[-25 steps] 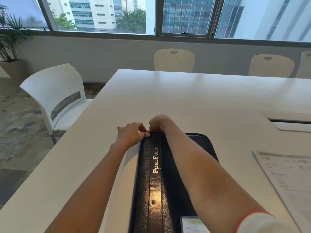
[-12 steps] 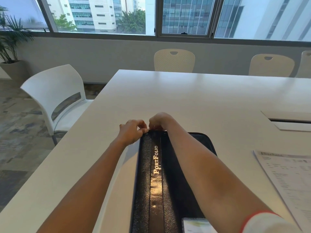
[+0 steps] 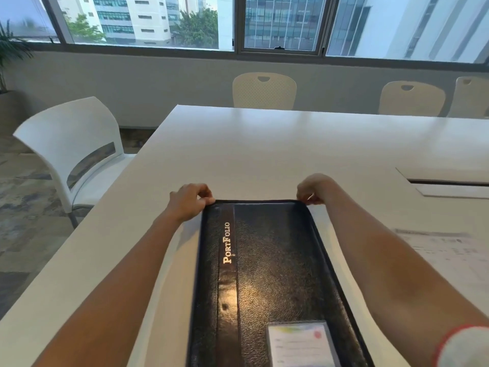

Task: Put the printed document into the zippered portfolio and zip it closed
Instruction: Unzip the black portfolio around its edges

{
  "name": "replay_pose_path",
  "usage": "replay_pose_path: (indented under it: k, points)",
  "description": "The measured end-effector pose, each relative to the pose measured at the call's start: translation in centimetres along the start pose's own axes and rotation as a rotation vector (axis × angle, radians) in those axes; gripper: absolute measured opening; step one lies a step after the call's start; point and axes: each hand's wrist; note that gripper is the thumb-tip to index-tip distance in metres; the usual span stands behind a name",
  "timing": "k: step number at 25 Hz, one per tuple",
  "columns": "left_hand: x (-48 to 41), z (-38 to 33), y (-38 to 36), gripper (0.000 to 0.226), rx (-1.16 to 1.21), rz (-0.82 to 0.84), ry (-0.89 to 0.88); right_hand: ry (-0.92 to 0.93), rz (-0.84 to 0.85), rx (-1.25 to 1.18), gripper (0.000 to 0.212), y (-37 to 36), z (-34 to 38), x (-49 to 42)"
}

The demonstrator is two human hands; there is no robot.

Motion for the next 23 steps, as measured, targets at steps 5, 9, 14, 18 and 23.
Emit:
replay_pose_path:
  k: [5, 9, 14, 18, 23]
  points:
    - [-0.7, -2.2, -1.4, 0.018, -0.053, 0.072, 0.018, -0.252, -0.033, -0.552, 0.018, -1.6, -3.8, -0.1]
    - [-0.9, -7.3, -4.1, 0.024, -0.051, 0.191, -0.100, -0.220, -0.124, -0.857, 0.013, -3.3, -5.7, -0.4]
    - [-0.3, -13.7, -9.1, 0.025, 0.048, 0.214, -0.139, 0.079, -0.255, -0.780, 0.024, -4.7, -7.3, 0.7]
    - [-0.3, -14.6, -10.5, 0.019, 0.056, 0.126, -0.056, 0.243, -0.548, -0.568, 0.018, -6.4, -8.0, 0.6]
    - [0.2, -15.1, -10.6, 0.019, 0.043, 0.020, -0.034, 0.329, -0.662, -0.573, 0.013, -7.4, -9.5, 1.4]
Point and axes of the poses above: each hand's wrist, its own x-axis away from the middle knuckle, its own y-axis out of the back of the hand, z = x × y, and after that the axes turned 11 degrees about -z, right-handed
